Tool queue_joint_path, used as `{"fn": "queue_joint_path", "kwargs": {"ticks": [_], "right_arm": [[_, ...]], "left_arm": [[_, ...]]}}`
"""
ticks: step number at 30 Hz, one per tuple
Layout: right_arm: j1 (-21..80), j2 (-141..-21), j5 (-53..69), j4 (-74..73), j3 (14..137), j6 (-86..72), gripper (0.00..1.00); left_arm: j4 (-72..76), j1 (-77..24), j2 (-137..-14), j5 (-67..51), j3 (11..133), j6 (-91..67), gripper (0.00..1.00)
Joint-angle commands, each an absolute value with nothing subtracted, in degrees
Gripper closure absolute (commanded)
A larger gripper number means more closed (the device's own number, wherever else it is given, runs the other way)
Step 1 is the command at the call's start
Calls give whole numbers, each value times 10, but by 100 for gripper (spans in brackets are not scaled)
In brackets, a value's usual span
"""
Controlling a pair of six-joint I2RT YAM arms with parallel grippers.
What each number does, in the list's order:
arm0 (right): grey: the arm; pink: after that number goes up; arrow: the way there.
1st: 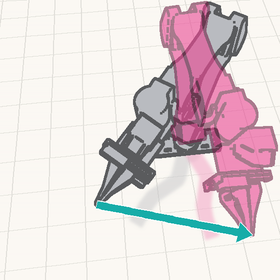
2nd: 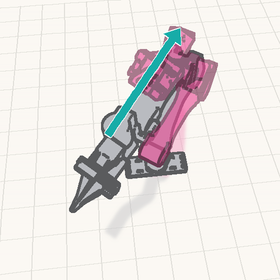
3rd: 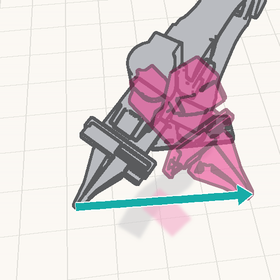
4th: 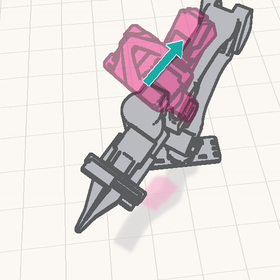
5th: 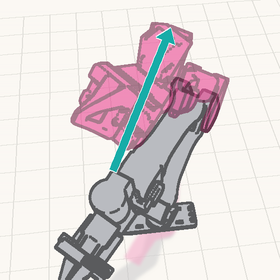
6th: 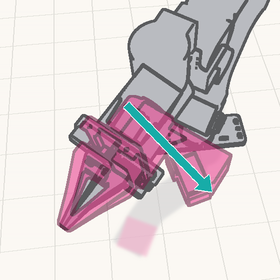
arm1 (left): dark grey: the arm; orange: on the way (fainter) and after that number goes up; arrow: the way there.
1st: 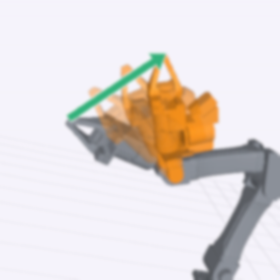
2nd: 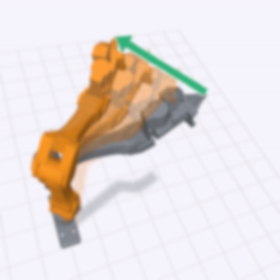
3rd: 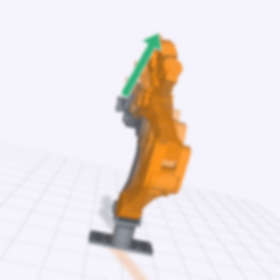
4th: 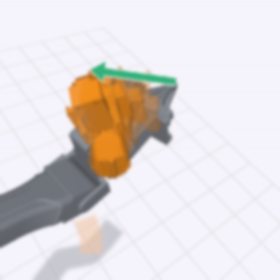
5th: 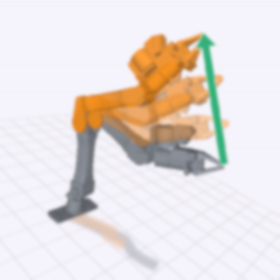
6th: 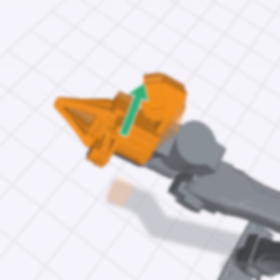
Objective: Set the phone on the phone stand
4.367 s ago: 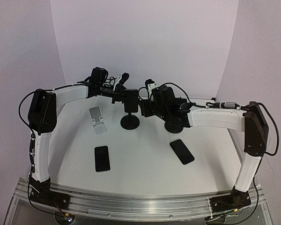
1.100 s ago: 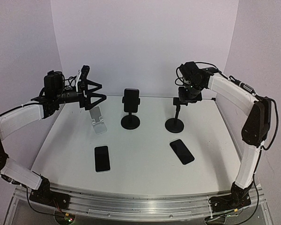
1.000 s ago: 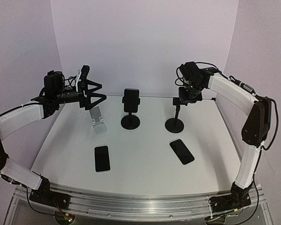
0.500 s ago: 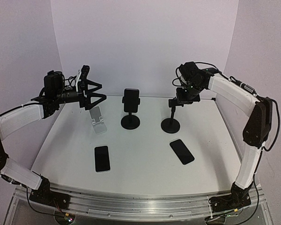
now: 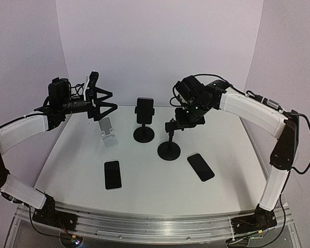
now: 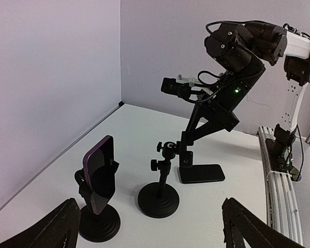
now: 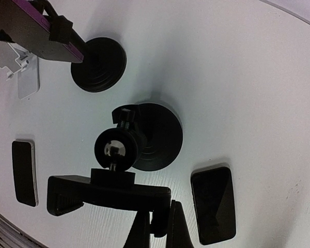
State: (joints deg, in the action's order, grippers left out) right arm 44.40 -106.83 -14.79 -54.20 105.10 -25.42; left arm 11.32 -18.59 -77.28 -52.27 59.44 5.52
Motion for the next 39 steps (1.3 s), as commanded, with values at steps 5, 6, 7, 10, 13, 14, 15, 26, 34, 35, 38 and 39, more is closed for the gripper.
{"fn": "queue_joint_path", "kwargs": {"ticks": [5,6,7,10,13,14,15,26,34,35,38,39], "right_arm": [[478,-1045,-65,-627,1061,-277,100],[479,-1045,-63,-632,1066,-278,100],[479,-1045,-63,-639,1072,-280,100],[481,-1051,-73,-663,1104,-282,100],[482,-1063,-79,-684,1133,-281,100],[483,-1067,-82,-689,1141,-282,100],[484,-1071,-86,-693,1148,-282,100],[491,-1053,-85,-661,1101,-294,100],[494,-1018,-89,-623,1036,-302,77],[495,-1013,-91,-623,1034,-305,73],[494,-1002,-93,-623,1034,-311,65],[495,-1000,-93,-622,1037,-311,62]], "left_arm": [[151,-187,-764,-535,599,46,6],[151,-186,-765,-535,600,46,6],[151,-186,-765,-535,600,46,6],[151,-187,-765,-536,600,46,6],[151,-186,-765,-537,602,46,6],[151,-186,-766,-537,602,46,6],[151,-186,-766,-537,601,46,6],[147,-186,-760,-536,595,51,6],[98,-187,-745,-535,584,81,6],[90,-186,-742,-533,581,80,6],[81,-187,-727,-526,565,59,6],[78,-186,-720,-518,559,45,6]]}}
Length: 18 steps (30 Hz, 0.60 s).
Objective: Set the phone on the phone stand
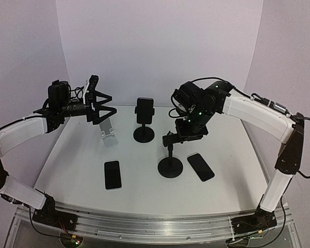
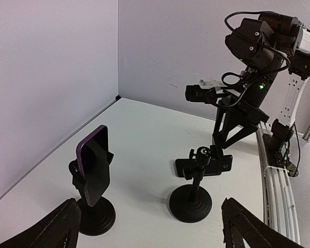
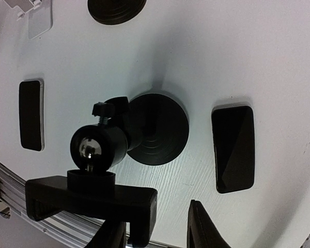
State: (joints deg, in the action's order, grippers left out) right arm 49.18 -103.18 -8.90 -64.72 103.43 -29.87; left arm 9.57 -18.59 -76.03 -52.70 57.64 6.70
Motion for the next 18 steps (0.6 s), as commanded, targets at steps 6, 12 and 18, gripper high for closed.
{"fn": "queue_joint_path", "kwargs": {"ticks": [6,12,18], "right_arm": [[498,-985,-94,-622,1058,-313,45],[500,-979,-94,-621,1069,-314,31],[505,-969,-89,-613,1050,-306,29]], "left_arm": [[-70,-190,-692,-314,546,-108,8],[-266,-221,-705,-89,568,-236,9],[-359,-279,-717,17,566,-326,5]]}}
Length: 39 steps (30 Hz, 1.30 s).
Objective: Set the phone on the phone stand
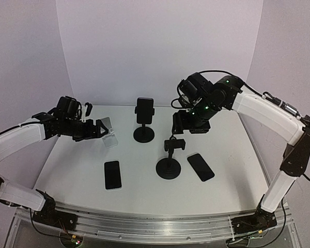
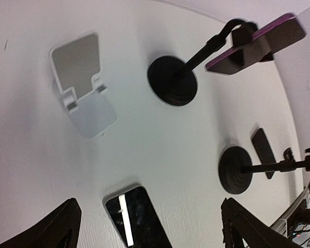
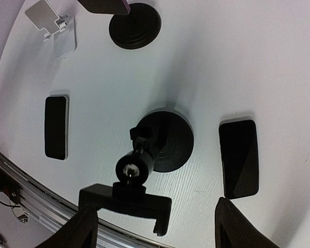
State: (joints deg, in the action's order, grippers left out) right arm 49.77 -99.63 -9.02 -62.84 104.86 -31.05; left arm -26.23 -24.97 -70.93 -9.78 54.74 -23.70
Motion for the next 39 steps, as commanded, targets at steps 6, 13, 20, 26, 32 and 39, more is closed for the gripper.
{"fn": "queue_joint_path", "kwargs": {"ticks": [6,13,20,26,32,39], "right_arm": [[509,-953,-99,-589,1053,-299,27],[515,-946,-103,-579,1042,-308,10],[516,-908,-130,-577,974,-321,2],[516,-886,-129,-571,931,-328,2],[516,-850,-123,-553,884,-350,2],[516,-817,-129,-548,861,-365,2]], "left_arm": [[-407,-344,-773,31,552,-384,0],[-424,-373,-874,41,581,-400,0],[-461,-415,-954,44,602,-436,0],[-438,-419,-969,36,609,-449,0],[-431,-434,-991,27,649,-450,0],[-430,-436,-1006,11,618,-484,0]]}}
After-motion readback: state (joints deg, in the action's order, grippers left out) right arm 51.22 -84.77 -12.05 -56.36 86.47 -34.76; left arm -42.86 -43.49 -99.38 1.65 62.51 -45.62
